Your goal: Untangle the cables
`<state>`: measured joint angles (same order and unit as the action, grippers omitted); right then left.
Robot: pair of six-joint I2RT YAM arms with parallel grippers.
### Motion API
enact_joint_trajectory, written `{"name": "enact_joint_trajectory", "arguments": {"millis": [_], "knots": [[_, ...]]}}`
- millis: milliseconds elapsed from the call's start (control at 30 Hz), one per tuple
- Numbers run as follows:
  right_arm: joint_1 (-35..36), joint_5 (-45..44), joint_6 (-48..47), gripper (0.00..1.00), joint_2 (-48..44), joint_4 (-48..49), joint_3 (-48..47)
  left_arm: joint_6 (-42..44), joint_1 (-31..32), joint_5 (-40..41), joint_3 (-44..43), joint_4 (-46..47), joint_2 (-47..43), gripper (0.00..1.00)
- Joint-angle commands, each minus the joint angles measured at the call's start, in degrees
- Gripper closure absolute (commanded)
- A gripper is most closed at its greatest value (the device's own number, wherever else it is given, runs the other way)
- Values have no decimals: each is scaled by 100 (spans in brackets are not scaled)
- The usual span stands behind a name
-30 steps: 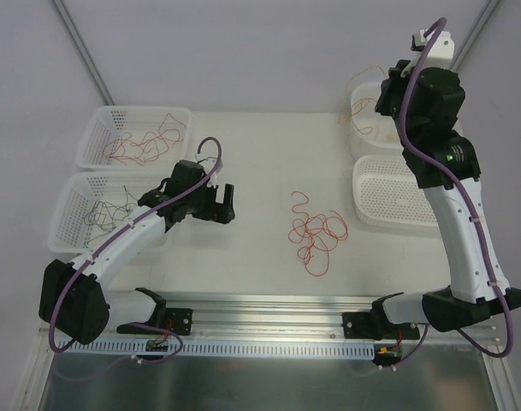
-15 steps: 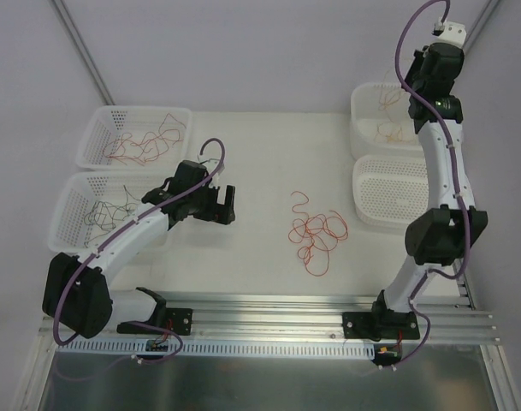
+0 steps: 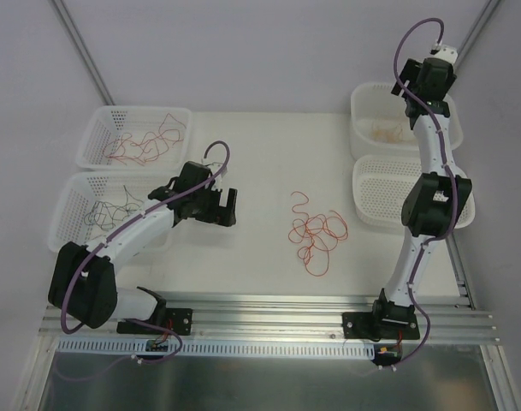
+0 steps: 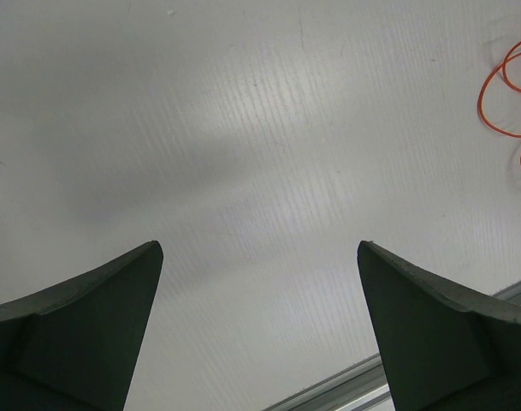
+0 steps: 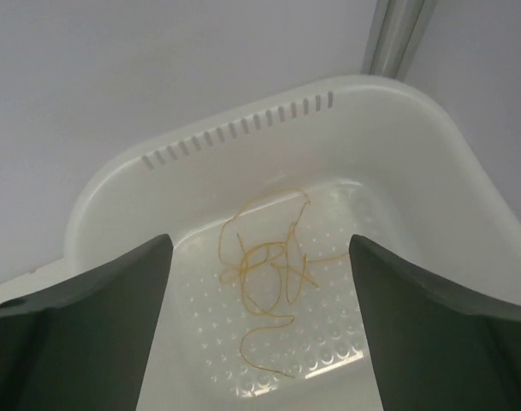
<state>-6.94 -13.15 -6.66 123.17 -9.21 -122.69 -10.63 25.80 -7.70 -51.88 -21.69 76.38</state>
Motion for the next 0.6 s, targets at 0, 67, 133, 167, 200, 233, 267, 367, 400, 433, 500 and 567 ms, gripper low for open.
{"name": "enact_joint_trajectory", "arguments": {"millis": [0,67,133,167,200,233,267,367,400,433,500,567], "knots": [[70,260,164,10,-803,202,437,79,-40,-205,-15,130,-53,1],[114,391,235,6,-1223,-18,684,79,-31,-214,-7,121,-88,1],[245,488,235,4,-1567,-370,1158,70,-31,-205,-7,121,-184,1],[307,497,226,4,-1899,-475,1369,70,-31,-188,2,121,-211,1],[455,489,226,4,-2103,-720,1545,70,-31,-179,2,121,-263,1],[526,489,226,4,-2287,-853,1956,70,-31,-161,2,121,-281,1],[675,523,235,4,-2681,-1072,2160,61,-31,-161,2,121,-299,1],[948,646,314,4,-3236,-1415,2934,9,-31,-187,28,122,-387,1],[1149,673,418,4,-3569,-1669,3144,0,-31,-292,37,130,-430,1],[1255,682,489,4,-3755,-1811,3320,-18,-31,-389,37,130,-431,1],[1562,840,629,4,-4263,-2084,3927,-105,-23,-704,29,148,-440,1],[1765,1058,639,4,-4555,-2338,4487,-123,47,-767,29,157,-413,1]]}}
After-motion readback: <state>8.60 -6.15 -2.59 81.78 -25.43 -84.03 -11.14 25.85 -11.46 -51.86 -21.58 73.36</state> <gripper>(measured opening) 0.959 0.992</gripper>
